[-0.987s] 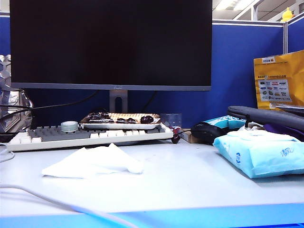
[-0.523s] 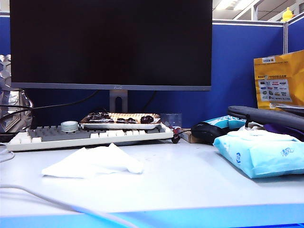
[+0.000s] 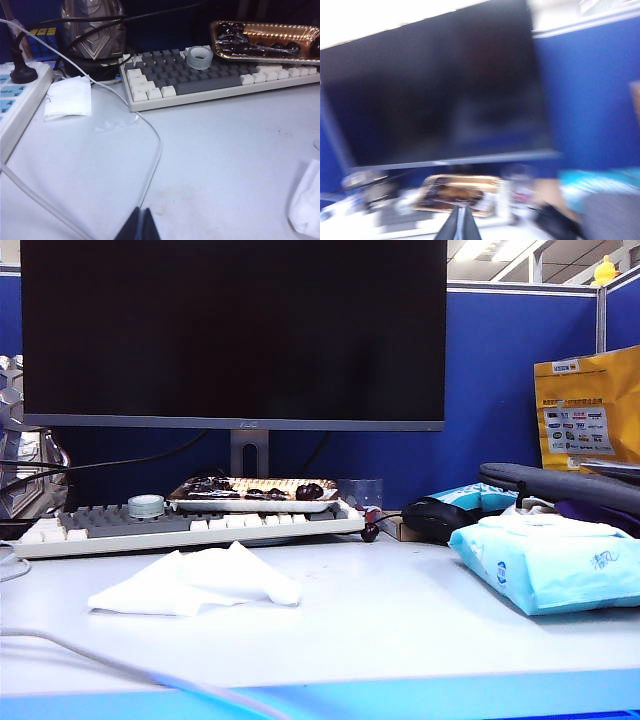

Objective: Use the wet wipes on the table to wipe the cherry juice off the table, then put the wipes back on the table.

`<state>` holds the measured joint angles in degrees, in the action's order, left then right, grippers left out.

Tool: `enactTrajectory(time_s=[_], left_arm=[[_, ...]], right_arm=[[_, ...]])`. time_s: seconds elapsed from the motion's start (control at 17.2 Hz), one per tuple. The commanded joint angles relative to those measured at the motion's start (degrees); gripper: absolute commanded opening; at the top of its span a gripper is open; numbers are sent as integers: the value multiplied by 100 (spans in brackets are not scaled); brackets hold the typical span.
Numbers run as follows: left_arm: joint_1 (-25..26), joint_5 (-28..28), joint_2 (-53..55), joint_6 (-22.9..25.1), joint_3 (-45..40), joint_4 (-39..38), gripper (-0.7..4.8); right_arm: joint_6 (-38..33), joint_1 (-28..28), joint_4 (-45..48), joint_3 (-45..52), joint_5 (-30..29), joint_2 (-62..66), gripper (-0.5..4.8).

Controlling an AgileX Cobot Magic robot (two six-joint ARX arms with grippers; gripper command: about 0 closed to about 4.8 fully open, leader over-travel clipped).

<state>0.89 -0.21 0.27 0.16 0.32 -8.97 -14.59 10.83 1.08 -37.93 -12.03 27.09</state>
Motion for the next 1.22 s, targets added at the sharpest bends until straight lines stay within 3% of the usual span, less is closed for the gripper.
enactTrajectory(time_s=[0.06,0.17,0.23,0.35,0.52,0.81,0.99,1.1,1.22], left_arm=[[2,2,-17,-17,-2,-76,-3],[2,2,-17,-17,-2,-76,-3],[2,2,-17,-17,-2,-76,-3],[2,2,-17,-17,-2,-76,-3],[2,2,-17,-17,-2,-76,-3],[2,2,-17,-17,-2,-76,-3],[2,0,-17,-17,-2,-76,-3],[2,2,-17,-17,-2,-76,-3],[2,4,-17,-17,-2,-76,-3]], right_arm=[[-503,7,72,-1423,-2319,1740,-1],[-1834,7,472,-2398,-4704,3080,-1],[-2651,9,772,-2634,-5429,3526,-1],[-3746,9,955,-2717,-5694,3995,0],[-3587,17,994,-2719,-5705,4404,0],[-3069,1340,955,-2806,-4387,5324,-1],[-2608,1864,588,-3060,-3698,5853,-1],[-2090,2087,177,-3241,-2924,6081,-1],[-1537,2356,-699,-3429,-988,6194,-1]])
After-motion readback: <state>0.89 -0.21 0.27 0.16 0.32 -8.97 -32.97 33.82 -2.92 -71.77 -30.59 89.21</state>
